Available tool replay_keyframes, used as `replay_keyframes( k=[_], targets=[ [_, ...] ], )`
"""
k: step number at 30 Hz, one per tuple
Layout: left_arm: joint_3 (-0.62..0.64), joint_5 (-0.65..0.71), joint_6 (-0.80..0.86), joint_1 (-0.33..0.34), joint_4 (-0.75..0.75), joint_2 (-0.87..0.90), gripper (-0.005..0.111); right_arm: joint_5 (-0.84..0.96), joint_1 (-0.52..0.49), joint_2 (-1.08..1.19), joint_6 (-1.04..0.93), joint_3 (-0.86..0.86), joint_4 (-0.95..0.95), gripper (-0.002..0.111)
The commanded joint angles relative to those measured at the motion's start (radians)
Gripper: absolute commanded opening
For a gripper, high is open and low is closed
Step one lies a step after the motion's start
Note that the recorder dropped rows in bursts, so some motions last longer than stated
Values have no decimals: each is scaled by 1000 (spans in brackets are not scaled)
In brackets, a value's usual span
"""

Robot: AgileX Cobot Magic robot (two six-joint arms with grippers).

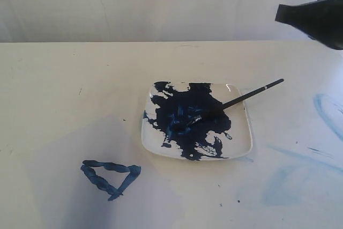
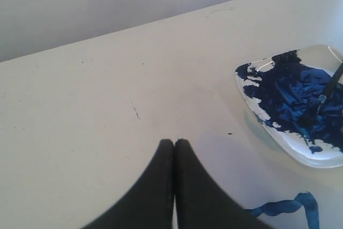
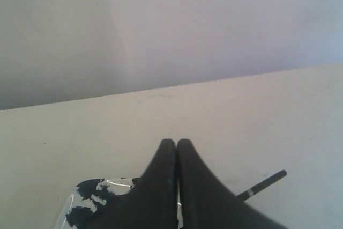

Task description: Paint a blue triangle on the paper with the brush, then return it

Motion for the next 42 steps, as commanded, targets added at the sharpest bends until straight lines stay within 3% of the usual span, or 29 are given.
replay_keyframes(
  k=[1, 8, 25, 42],
  targets=[
    [8, 18, -6, 0, 19, -7, 0, 7, -2, -92, -69, 21, -13, 0],
    [8, 22, -6, 0, 22, -7, 0, 321, -2, -109, -179, 30, -156, 0],
    [8, 9, -6, 0, 32, -13, 0, 299, -2, -109, -179, 30, -156, 0],
    [8, 7, -6, 0, 30, -612, 0, 296, -2, -109, -179, 30, -154, 0]
  ],
)
